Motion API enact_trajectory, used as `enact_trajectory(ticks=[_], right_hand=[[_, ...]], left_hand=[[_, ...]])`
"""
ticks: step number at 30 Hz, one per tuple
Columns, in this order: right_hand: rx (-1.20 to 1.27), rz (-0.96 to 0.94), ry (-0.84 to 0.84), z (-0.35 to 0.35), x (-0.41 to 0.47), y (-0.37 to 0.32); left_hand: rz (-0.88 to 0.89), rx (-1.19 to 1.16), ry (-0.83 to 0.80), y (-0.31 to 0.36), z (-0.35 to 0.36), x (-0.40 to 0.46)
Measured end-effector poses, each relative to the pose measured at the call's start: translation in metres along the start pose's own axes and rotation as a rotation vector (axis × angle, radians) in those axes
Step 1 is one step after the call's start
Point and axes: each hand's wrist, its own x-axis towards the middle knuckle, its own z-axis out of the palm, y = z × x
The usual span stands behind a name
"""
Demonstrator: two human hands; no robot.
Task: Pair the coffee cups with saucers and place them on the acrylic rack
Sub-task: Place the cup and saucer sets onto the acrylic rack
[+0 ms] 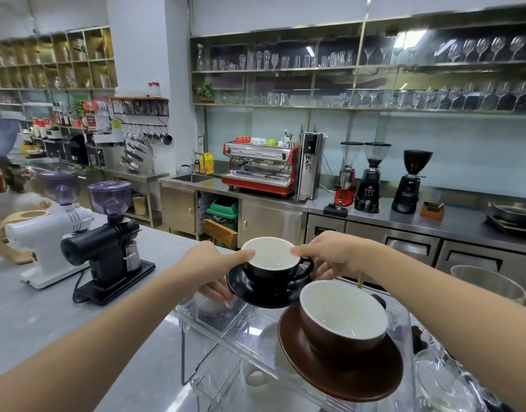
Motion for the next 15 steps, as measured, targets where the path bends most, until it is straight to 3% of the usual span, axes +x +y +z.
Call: enact_trajectory(ticks=[15], right_hand=[[-0.035,0.004,-0.042,0.0034,-0.0003,-0.0019]], left_hand=[[-0.024,0.068,-0.037,-0.001,-0.0051,0.0013]])
